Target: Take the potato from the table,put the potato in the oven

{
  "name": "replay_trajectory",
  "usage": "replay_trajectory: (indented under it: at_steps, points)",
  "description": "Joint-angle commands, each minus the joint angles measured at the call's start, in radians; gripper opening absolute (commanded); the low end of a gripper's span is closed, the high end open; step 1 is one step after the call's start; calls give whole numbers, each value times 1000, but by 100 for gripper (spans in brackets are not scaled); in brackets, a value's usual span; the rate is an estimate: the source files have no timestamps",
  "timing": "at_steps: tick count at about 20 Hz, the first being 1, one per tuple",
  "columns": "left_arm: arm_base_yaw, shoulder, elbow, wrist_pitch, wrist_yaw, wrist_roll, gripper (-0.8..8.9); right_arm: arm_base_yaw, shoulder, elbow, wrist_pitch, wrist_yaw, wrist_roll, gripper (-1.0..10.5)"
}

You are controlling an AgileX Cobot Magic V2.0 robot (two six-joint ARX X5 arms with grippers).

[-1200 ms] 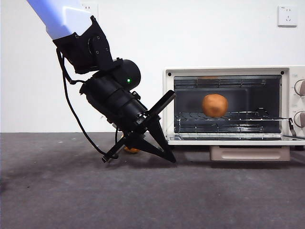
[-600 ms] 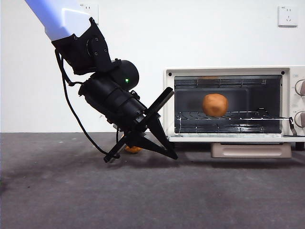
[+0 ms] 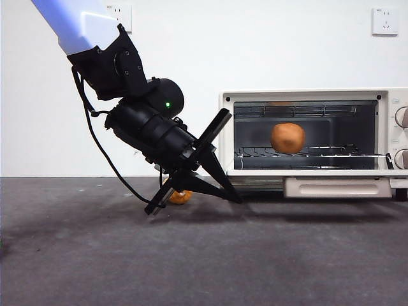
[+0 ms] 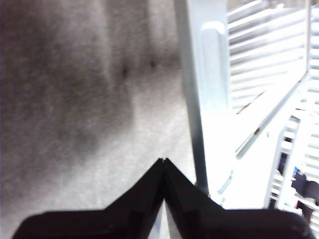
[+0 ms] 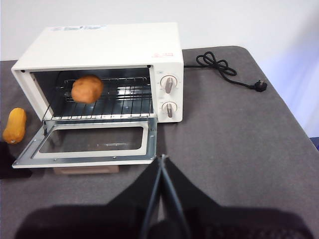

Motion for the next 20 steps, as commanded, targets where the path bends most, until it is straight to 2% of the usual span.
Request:
replay_trajectory:
  at_steps: [1,9,13,20]
  points:
    - [6,6,-3,26,36,0,-6,2,-6,0,2,0,12,-8]
    - [53,-41,-3,57,49,-6,-7,2,-6,0,2,0,31,-8]
    - [68,-67,-3,151,114,-69,-6,2,-6,0,3,-4,31,-8]
    - [69,-85,-2,170,99,-76,-7,2,-6,0,2,-12,31,-8]
